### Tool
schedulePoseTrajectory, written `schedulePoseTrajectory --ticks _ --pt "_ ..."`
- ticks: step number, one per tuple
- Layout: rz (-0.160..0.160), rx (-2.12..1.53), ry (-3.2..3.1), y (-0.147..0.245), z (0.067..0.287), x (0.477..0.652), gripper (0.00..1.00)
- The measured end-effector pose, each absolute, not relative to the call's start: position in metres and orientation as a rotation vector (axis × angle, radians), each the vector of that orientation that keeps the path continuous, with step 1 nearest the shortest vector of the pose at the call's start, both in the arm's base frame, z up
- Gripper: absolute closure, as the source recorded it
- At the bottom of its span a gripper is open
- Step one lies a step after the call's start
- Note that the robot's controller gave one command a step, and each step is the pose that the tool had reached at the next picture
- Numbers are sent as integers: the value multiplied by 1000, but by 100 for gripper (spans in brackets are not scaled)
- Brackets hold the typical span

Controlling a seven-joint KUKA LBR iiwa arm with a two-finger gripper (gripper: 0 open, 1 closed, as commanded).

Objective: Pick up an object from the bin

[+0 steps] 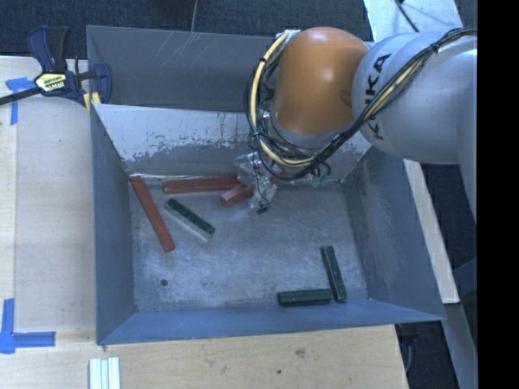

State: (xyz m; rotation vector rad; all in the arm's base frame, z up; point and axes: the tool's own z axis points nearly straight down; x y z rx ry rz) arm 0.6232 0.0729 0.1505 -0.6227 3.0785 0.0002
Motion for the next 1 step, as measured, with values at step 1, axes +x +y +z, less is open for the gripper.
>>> schedulePoseTrajectory --ticks 1 --pt "0 -622 3077 73 165 624 100"
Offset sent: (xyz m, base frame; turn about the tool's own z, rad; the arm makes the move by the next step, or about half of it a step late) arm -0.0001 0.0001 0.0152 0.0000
